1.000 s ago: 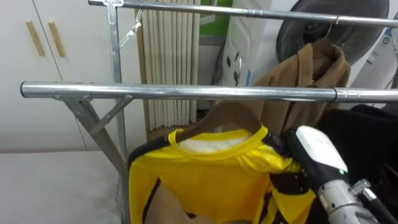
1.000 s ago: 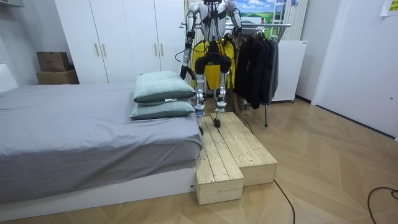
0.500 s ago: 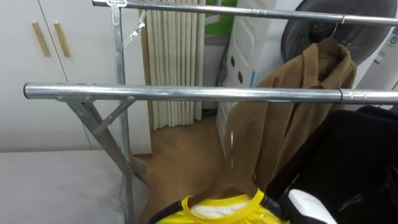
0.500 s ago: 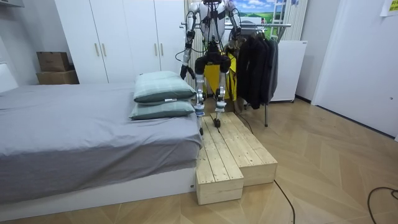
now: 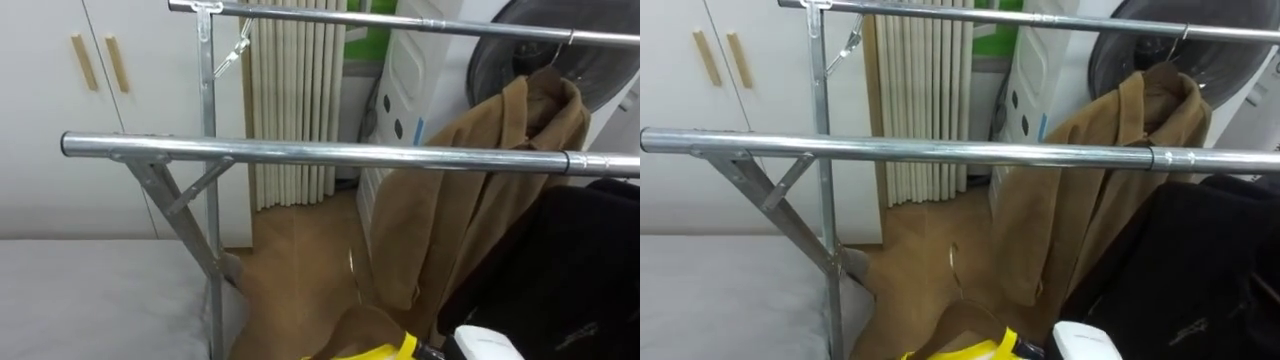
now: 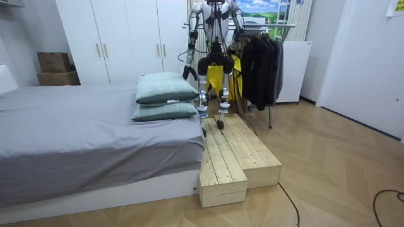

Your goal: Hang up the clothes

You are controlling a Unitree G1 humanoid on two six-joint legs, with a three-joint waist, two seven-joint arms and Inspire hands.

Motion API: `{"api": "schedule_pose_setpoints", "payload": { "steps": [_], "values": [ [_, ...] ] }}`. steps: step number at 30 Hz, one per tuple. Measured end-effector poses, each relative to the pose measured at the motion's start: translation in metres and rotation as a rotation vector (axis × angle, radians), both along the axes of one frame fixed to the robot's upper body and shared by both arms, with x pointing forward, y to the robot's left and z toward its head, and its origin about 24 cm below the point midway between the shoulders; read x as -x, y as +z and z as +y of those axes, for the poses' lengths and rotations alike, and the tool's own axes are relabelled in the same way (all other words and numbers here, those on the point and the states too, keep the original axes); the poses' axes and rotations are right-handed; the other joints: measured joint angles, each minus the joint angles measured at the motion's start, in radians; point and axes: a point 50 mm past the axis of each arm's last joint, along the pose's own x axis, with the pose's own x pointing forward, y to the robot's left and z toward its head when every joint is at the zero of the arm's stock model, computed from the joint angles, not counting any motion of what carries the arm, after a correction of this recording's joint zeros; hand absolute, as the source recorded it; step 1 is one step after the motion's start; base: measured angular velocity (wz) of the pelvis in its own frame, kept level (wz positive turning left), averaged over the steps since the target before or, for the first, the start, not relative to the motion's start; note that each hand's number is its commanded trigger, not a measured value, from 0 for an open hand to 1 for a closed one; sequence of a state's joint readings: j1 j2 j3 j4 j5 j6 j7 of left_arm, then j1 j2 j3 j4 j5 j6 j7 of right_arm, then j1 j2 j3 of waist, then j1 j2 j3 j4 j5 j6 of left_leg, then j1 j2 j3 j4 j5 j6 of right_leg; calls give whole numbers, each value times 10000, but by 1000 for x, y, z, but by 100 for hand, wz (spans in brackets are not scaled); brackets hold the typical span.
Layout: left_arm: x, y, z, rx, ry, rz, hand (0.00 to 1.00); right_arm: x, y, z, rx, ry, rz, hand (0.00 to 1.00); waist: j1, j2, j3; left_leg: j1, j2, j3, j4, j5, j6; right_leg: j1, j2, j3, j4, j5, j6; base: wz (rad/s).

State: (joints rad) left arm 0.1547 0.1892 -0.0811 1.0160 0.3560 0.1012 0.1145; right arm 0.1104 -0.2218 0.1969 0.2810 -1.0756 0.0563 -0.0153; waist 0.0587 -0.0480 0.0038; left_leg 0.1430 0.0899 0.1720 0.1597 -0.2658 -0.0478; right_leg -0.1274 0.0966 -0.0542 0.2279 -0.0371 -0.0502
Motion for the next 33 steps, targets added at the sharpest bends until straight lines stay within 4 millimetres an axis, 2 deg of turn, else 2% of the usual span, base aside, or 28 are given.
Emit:
{"api": "schedule_pose_setpoints", "payload": {
  "steps": [2,5,8,13,16,22,27,29,33],
  "values": [
    [0,0,0,-22,54,-48,0,-5,19,11,47,559,-1292,100,-6,24,-9,-85,14,96,5,-4,6,-113,37,95,2,27,-41,-12],
    [-4,0,-1,20,51,-176,0,-10,36,18,84,978,-2881,100,-54,83,-9,-94,20,143,18,-4,5,-130,58,131,-2,44,-64,-6],
    [-7,1,-3,11,-64,-440,0,-11,49,21,-47,1178,-4228,100,-49,203,-29,-94,13,161,-25,-4,5,-135,58,113,-30,45,-62,0],
    [-5,1,-3,67,178,-518,0,-12,68,26,-363,1366,-6059,100,-162,278,-72,-76,23,163,-65,-1,6,-149,75,113,-29,41,-57,0],
    [-1,0,-2,73,219,-417,0,-12,83,28,-502,1627,-7321,100,-301,263,-75,-72,24,168,-59,0,5,-148,78,130,-30,32,-46,-1],
    [7,0,3,-41,232,-226,0,-10,107,24,-639,1695,-9552,100,-335,99,-121,-4,19,245,6,0,5,-91,106,226,-45,30,-41,-3],
    [13,-1,4,-51,210,-138,0,-8,122,22,-496,2087,-10426,100,-334,20,-84,108,15,317,-72,-1,4,-31,123,247,-42,31,-41,-2],
    [14,0,6,-95,146,-94,0,-6,128,23,-548,2303,-10879,100,-314,-33,-38,200,25,329,-87,-5,3,40,139,256,-30,32,-42,0],
    [18,-1,8,-147,170,82,0,-5,135,24,-646,2460,-11264,100,-287,-64,-36,230,39,363,-111,-9,1,61,159,243,-43,34,-46,-1]
  ]
}}
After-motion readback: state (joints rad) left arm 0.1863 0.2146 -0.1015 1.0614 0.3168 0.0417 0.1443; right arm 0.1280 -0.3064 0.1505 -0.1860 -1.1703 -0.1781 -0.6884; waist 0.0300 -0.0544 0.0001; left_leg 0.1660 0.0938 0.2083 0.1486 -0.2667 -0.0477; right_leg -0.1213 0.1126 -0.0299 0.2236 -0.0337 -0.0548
